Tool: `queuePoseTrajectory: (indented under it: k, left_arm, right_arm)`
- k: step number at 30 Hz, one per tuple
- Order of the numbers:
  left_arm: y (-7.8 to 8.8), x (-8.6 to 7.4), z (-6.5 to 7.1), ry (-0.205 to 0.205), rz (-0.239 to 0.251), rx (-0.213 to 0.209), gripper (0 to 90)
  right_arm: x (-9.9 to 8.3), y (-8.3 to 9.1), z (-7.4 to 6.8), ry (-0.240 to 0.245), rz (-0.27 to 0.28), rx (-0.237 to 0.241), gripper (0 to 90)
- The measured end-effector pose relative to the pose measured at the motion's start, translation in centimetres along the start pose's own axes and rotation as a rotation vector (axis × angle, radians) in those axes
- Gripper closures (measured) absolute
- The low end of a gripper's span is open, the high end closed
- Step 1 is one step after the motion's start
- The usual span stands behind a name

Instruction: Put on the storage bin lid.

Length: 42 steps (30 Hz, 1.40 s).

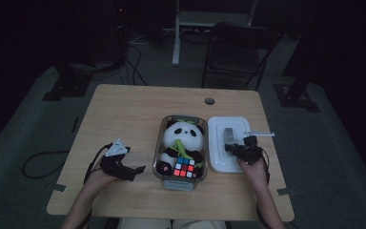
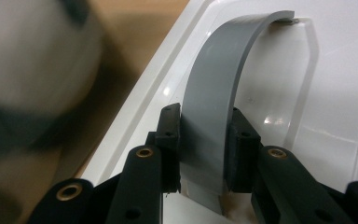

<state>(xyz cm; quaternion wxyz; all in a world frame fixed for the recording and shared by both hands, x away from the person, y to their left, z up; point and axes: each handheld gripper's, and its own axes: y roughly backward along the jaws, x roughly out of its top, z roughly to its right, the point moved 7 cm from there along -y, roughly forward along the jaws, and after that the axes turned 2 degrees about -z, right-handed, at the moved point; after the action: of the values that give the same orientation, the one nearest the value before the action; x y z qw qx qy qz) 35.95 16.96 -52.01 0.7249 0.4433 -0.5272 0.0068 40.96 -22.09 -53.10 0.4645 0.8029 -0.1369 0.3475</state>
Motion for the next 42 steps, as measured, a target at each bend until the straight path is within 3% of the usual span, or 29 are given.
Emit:
queuePoseTrajectory:
  k: [4,9,15,19,21,26,29,32,34,41,42]
  left_arm:
    - [-0.1,0.7,0.2,-0.009,0.009,0.003,0.6]
    - [-0.5,1.3,0.4,-0.012,0.027,0.000,0.6]
    - [-1.5,1.3,0.1,-0.005,0.014,-0.004,0.6]
    - [-2.2,1.1,-0.1,-0.007,0.009,-0.004,0.6]
    - [-2.4,1.1,-0.2,-0.003,0.004,-0.004,0.6]
    - [-3.0,1.2,-0.1,-0.005,0.005,-0.003,0.7]
    - [-3.2,1.3,0.1,-0.009,0.007,-0.008,0.6]
    - [-3.3,1.5,0.4,-0.016,0.011,-0.012,0.6]
    - [-3.2,1.7,0.6,-0.018,0.015,-0.017,0.6]
    - [-3.3,2.3,1.2,-0.041,0.018,-0.024,0.6]
    - [-3.3,2.3,1.2,-0.043,0.018,-0.025,0.6]
  right_arm:
    - [-1.2,0.1,-0.4,0.010,-0.019,0.018,71.3]
    - [-2.4,-0.2,0.4,-0.003,-0.037,0.005,71.2]
    - [-2.9,-0.5,1.0,-0.012,-0.039,-0.002,69.8]
    - [-2.4,-0.1,1.0,-0.016,-0.008,-0.046,50.2]
    - [-1.9,0.2,1.1,-0.006,0.012,-0.093,39.3]
    - [-1.7,-0.3,1.0,0.016,0.010,-0.178,19.5]
    - [-1.9,-0.8,0.7,0.055,-0.002,-0.234,20.1]
    - [-2.0,-1.2,0.5,0.072,-0.006,-0.282,30.0]
    - [-2.1,-1.4,0.4,0.072,-0.009,-0.282,39.0]
    - [-2.2,-1.2,0.5,0.080,-0.012,-0.322,57.3]
    - [-2.3,-1.2,0.5,0.074,-0.017,-0.310,65.6]
